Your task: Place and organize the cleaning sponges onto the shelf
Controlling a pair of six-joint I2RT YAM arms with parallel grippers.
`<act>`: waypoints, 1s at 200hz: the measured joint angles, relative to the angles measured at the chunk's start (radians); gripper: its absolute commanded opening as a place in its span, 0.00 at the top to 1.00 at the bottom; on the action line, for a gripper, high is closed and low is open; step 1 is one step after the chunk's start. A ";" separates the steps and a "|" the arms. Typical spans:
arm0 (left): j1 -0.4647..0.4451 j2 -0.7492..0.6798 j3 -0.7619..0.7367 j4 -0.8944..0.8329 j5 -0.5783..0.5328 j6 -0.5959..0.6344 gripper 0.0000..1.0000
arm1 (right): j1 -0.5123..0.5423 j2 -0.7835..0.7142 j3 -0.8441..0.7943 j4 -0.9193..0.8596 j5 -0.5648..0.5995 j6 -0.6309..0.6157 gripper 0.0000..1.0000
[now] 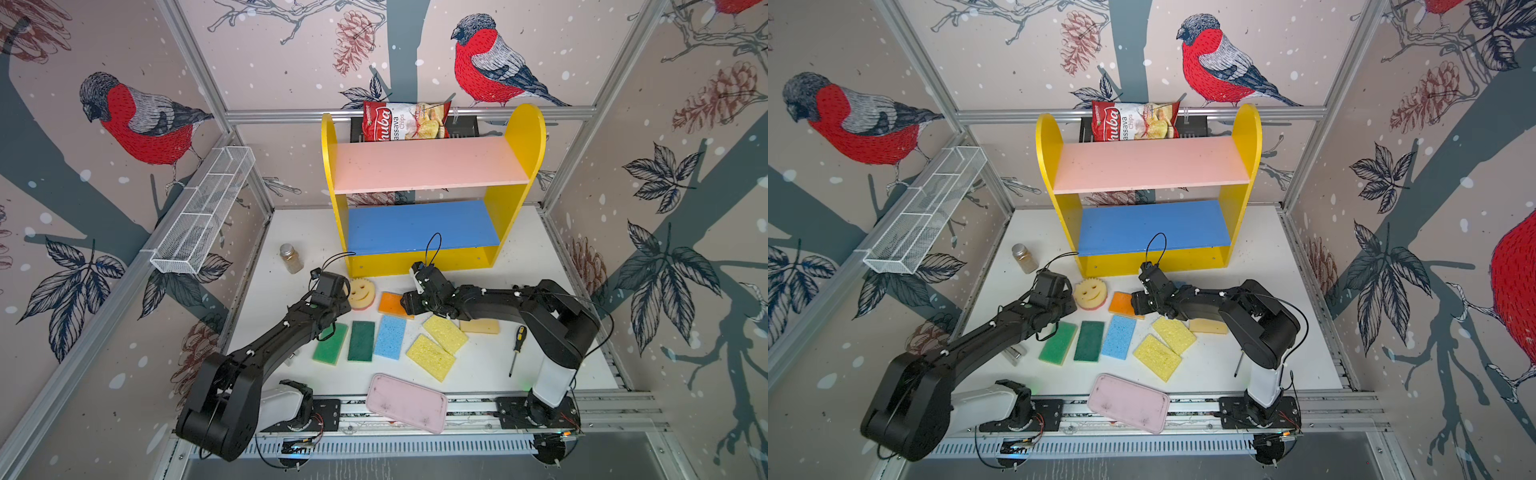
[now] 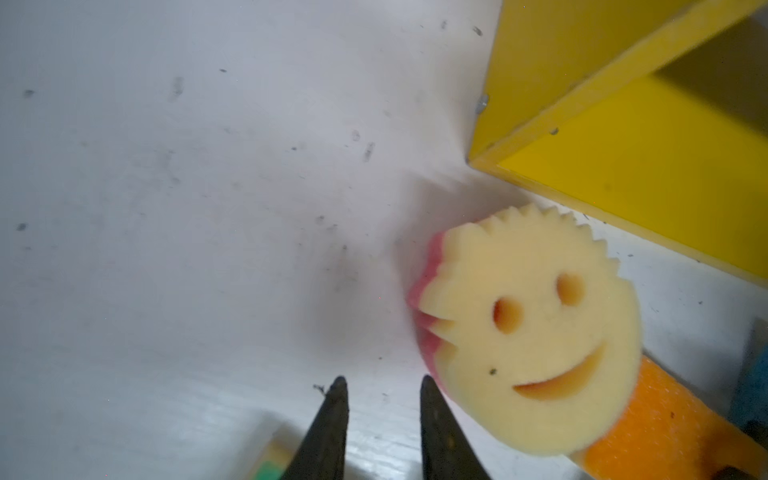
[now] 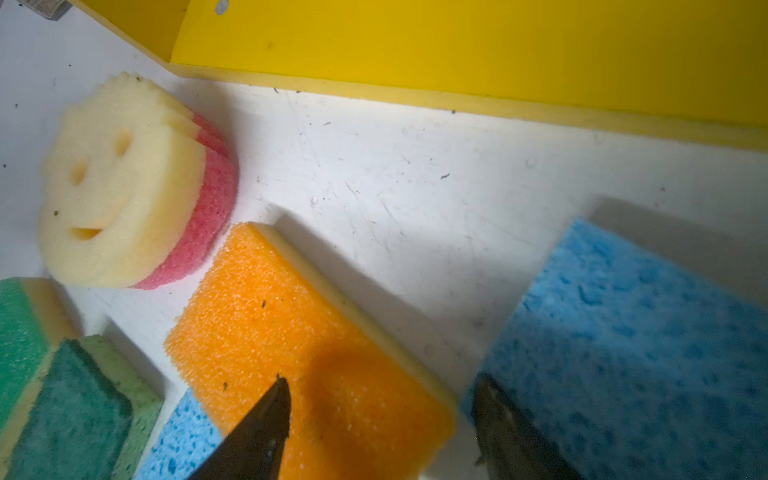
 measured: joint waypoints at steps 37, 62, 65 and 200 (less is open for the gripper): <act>0.050 -0.077 -0.002 -0.039 -0.037 0.001 0.68 | 0.000 -0.070 -0.027 -0.006 0.005 0.008 0.28; 0.052 -0.107 0.014 -0.021 0.012 0.013 0.67 | 0.000 -0.105 -0.050 -0.006 0.024 0.022 0.28; 0.050 -0.109 0.017 -0.016 0.028 0.016 0.67 | 0.000 -0.106 -0.051 -0.006 0.026 0.022 0.29; -0.262 0.185 0.118 0.207 0.147 -0.076 0.69 | 0.026 0.065 0.091 -0.010 0.018 -0.110 0.32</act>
